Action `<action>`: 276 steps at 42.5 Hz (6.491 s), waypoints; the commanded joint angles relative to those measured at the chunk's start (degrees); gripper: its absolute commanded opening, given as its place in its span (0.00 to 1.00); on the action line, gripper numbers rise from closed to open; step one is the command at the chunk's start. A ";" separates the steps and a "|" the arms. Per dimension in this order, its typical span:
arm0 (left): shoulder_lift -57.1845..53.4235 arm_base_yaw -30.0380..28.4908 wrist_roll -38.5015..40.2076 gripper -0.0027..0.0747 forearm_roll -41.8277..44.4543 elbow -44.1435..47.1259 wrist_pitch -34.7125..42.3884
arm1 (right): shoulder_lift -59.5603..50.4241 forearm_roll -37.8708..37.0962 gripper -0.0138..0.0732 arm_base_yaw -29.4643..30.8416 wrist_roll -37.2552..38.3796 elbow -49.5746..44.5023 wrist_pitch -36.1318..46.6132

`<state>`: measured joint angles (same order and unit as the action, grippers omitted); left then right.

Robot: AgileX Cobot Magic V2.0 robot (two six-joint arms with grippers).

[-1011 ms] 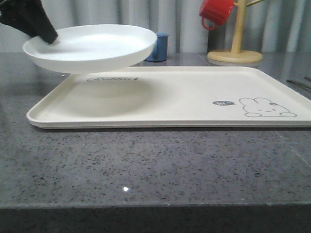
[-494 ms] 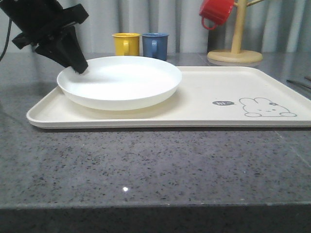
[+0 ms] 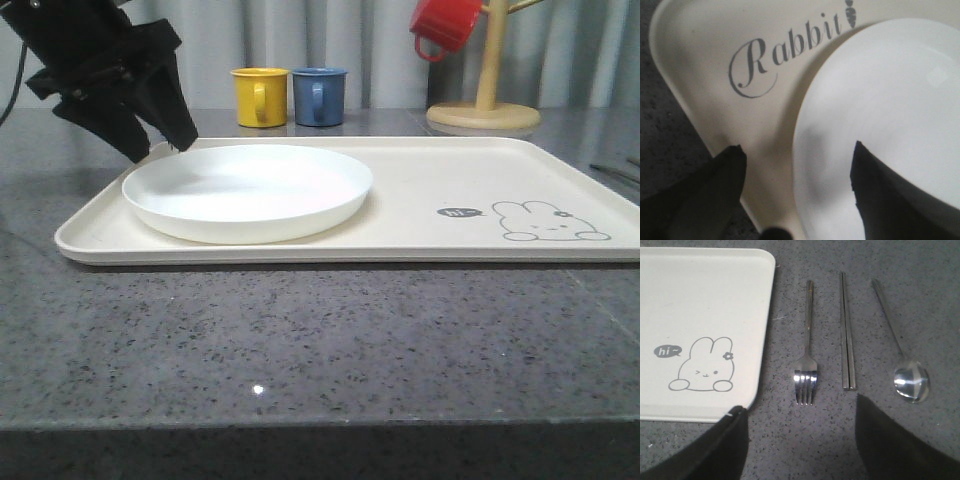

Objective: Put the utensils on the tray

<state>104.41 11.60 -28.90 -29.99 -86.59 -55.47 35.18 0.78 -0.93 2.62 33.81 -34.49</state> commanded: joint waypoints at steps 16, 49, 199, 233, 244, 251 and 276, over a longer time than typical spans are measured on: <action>-21.22 13.64 14.06 0.65 23.59 0.08 0.38 | 0.43 -0.78 0.72 0.25 -0.40 2.10 3.70; -60.15 21.75 17.38 0.65 25.26 31.36 6.12 | 0.43 -0.78 0.72 0.25 -0.40 2.10 3.83; -61.65 21.75 17.38 0.65 25.26 32.70 6.31 | 72.29 10.41 0.46 -20.31 19.00 63.91 -27.32; -61.65 21.75 17.38 0.65 25.26 32.70 6.31 | 55.06 -0.26 0.51 -10.90 2.04 61.53 -38.05; -61.65 21.75 17.38 0.65 25.26 32.70 6.31 | 53.94 -0.14 0.51 3.14 -3.24 55.45 -40.42; -61.65 21.75 17.38 0.65 25.26 32.70 6.31 | 55.42 -0.14 0.51 8.34 -3.62 51.65 -39.36; -61.65 21.75 17.38 0.65 25.26 32.70 6.31 | 64.41 -0.27 0.48 9.05 -4.27 50.90 -36.18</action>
<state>42.82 32.83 -11.93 -4.09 -52.42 -53.26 101.81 0.88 7.82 -1.10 83.56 -70.52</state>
